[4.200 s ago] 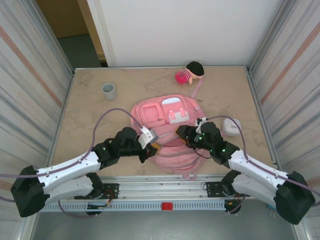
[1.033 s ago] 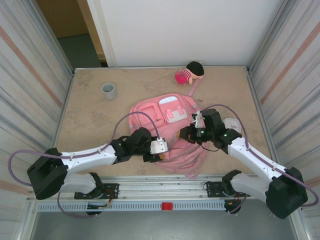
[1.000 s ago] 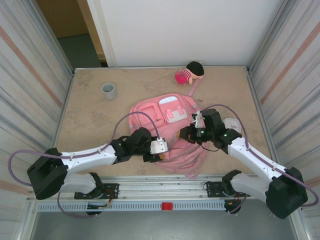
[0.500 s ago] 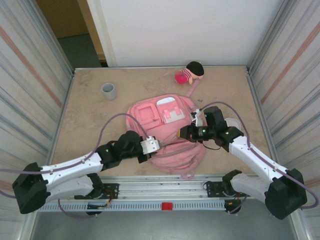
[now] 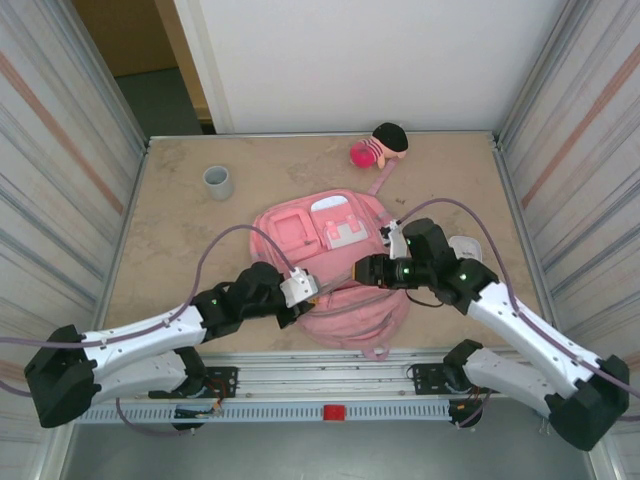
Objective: Pack books, pencil case, and school supplies into a backpack
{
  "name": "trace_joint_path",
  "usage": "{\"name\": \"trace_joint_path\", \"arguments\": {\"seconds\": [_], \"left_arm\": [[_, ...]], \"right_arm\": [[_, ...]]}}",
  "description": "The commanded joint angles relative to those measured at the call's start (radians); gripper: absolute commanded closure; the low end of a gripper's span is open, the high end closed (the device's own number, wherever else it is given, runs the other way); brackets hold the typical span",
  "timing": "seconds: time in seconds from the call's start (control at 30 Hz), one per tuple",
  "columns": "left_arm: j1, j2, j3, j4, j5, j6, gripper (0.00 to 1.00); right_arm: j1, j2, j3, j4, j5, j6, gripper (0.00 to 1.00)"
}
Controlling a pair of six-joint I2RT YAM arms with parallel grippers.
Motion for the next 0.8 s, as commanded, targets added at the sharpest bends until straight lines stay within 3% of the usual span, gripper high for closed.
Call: {"name": "trace_joint_path", "arguments": {"seconds": [0.0,0.17,0.3,0.57,0.77], "left_arm": [[0.005,0.007,0.047,0.012,0.013,-0.051,0.98],[0.004,0.001,0.047,0.015,0.006,-0.056,0.98],[0.003,-0.004,0.05,0.016,0.008,-0.056,0.98],[0.004,-0.026,0.034,0.059,0.041,-0.076,0.98],[0.006,-0.032,0.021,0.09,0.044,-0.079,0.98]], "right_arm": [[0.113,-0.07,0.038,-0.152,0.286,0.01,0.56],[0.272,-0.095,-0.024,-0.073,0.392,0.118,0.57],[0.372,0.002,-0.042,0.037,0.442,0.179,0.57],[0.386,0.198,-0.038,0.209,0.353,0.215,0.57],[0.386,0.267,-0.014,0.166,0.372,0.217,0.62]]}}
